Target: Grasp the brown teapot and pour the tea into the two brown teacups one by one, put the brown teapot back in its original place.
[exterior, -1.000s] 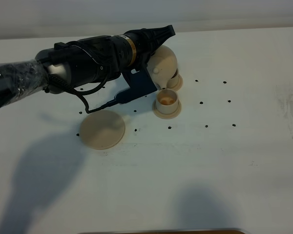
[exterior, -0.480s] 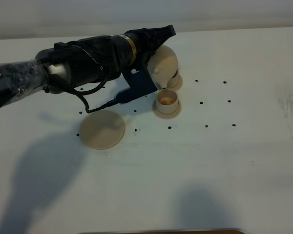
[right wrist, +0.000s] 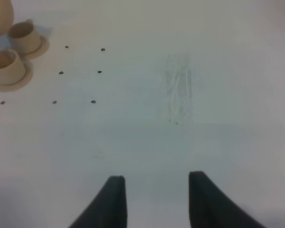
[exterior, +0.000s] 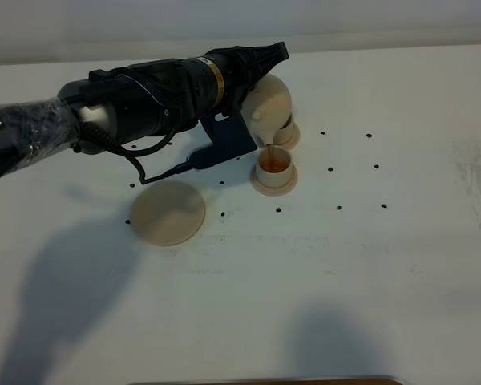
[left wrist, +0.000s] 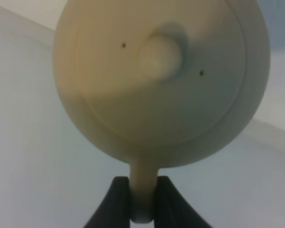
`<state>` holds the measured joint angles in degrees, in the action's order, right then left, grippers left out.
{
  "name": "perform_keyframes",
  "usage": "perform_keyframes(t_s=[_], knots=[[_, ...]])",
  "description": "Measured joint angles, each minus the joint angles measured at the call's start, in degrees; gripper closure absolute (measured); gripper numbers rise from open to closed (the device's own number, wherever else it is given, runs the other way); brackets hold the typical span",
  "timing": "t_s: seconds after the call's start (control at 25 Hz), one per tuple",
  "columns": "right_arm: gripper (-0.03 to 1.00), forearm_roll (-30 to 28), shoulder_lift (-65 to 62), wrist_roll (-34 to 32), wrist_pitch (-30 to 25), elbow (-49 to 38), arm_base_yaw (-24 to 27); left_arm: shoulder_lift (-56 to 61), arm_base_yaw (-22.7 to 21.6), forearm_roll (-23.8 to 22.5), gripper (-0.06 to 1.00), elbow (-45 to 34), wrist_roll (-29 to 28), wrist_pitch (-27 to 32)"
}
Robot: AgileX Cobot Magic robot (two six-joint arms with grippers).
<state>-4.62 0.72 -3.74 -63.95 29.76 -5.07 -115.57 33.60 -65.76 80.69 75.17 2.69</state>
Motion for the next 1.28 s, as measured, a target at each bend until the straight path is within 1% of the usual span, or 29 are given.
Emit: perform_keyframes(t_s=[0.56,1.28], knots=[[0.66,0.0,0.0,0.0,0.0,0.0,0.0,0.0,0.0,-0.2,0.78,0.0,-0.2,0.0],[0.66,0.0,0.0,0.0,0.0,0.0,0.0,0.0,-0.2,-0.2,0.78,0.0,-2.5,0.5]])
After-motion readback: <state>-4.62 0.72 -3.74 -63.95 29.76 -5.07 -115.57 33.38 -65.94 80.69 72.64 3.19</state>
